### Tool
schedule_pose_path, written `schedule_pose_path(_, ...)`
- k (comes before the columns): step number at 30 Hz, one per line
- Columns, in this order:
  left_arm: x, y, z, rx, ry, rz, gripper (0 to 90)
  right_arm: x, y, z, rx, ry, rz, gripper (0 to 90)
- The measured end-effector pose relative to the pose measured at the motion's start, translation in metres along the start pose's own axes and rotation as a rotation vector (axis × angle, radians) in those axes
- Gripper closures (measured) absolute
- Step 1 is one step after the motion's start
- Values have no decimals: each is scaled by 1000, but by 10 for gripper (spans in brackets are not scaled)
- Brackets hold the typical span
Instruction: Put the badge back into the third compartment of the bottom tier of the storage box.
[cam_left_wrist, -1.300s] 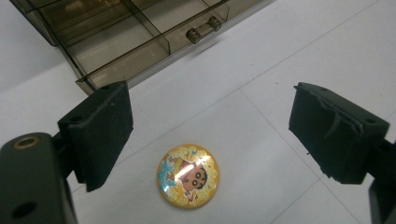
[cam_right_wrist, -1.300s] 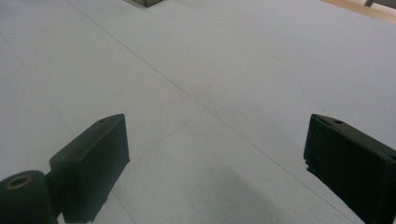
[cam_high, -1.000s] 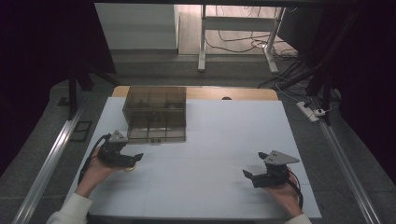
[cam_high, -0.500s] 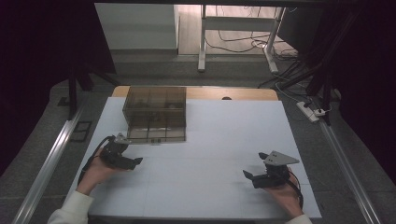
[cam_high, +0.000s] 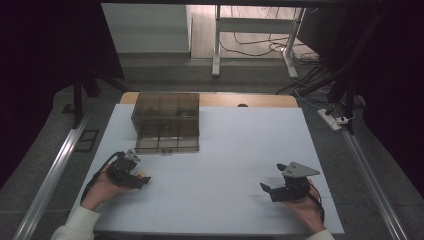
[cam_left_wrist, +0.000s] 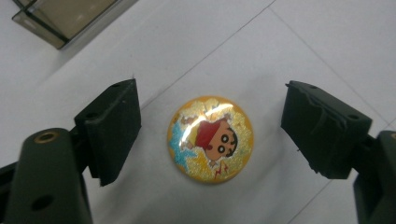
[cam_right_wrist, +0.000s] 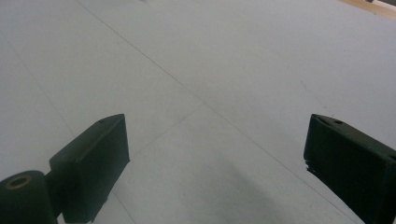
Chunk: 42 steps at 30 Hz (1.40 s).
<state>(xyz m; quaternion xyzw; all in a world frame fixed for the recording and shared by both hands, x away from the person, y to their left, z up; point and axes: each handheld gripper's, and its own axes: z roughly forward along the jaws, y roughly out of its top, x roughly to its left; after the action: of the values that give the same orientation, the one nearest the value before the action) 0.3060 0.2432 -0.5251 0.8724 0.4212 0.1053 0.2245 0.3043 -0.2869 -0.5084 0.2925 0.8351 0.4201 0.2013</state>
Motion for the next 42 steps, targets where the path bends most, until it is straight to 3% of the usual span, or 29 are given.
schedule_pose_path(8, 0, -1, 2, 16, 8, 6, 285, 0, 0, 0, 3, 7, 5, 64)
schedule_pose_path(10, 1, -2, 2, 14, -7, 4, 299, 0, 0, 0, -1, 8, 7, 64)
schedule_pose_path(13, 1, -2, 1, 20, -29, -7, 395, 0, 1, -1, -2, 8, 8, 64)
schedule_pose_path(25, 0, -3, -2, 43, -18, -17, 465, 0, 1, -1, 5, 3, 2, 65)
schedule_pose_path(30, -2, -3, -4, 31, 1, -6, 466, 1, 1, -1, 4, 3, 2, 66)
schedule_pose_path(42, 2, -4, -14, -51, 3, -38, 466, 1, 1, 0, 11, 3, -2, 66)
